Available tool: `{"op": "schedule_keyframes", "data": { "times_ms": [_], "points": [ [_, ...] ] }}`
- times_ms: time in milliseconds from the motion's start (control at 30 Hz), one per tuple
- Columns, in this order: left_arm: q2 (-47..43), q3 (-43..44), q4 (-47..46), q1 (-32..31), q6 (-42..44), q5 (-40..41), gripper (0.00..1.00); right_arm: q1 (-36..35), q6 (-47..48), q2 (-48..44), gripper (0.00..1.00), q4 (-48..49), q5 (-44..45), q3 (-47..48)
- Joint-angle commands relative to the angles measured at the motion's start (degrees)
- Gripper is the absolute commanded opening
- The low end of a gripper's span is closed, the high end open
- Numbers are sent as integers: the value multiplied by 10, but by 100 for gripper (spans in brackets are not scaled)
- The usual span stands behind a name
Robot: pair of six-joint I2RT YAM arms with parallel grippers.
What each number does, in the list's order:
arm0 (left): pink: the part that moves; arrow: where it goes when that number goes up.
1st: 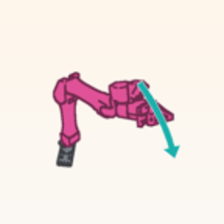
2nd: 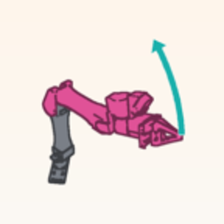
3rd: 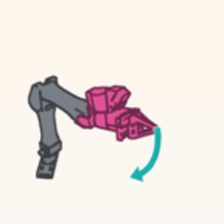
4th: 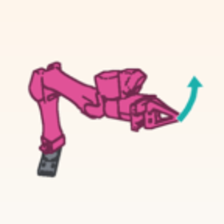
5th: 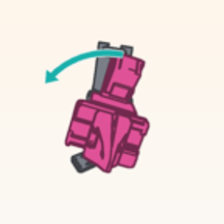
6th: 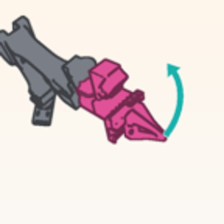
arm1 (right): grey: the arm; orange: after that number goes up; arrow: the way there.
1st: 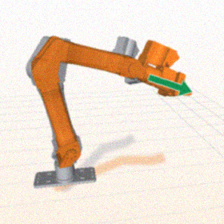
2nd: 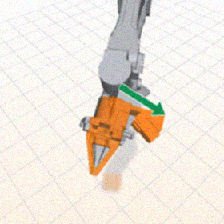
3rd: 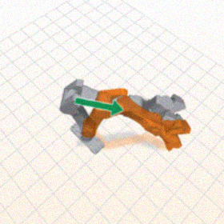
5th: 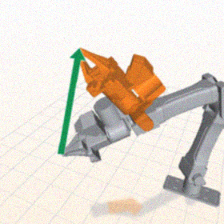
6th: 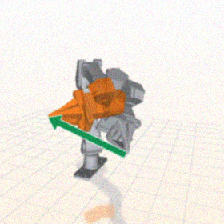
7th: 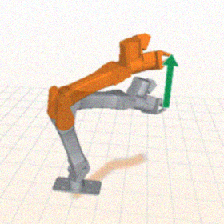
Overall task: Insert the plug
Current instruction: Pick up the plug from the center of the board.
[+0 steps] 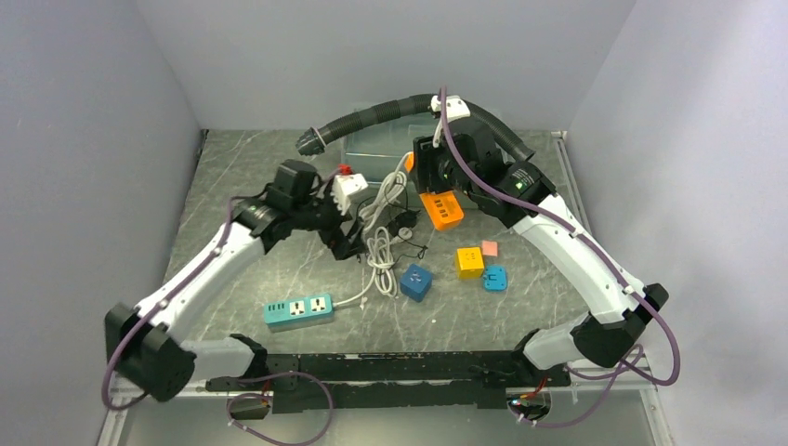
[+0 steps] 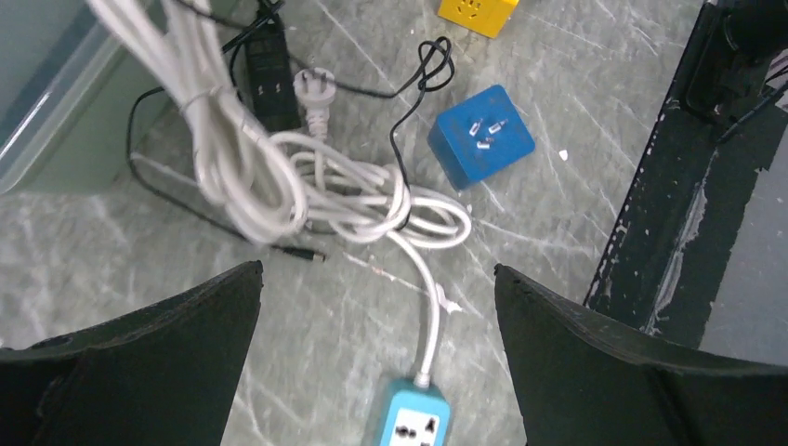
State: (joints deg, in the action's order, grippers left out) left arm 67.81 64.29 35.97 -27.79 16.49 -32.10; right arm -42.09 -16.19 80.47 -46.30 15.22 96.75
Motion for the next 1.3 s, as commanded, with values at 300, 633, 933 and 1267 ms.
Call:
{"op": "schedule_keyframes", "data": {
  "times_ms": [300,633,933,1267],
  "points": [
    [159,73,-182,-30,-238,21,100,-1,-20,-6,0,80,-34,19],
    [248,137,-215,-53,-287,18,100,2,8,-7,0,63,3,27],
    [279,159,-188,-53,-248,29,50,7,10,-42,0,80,-6,-20],
    [294,194,-170,-52,-232,35,1,25,9,-67,0,76,-19,-52]
  ]
}}
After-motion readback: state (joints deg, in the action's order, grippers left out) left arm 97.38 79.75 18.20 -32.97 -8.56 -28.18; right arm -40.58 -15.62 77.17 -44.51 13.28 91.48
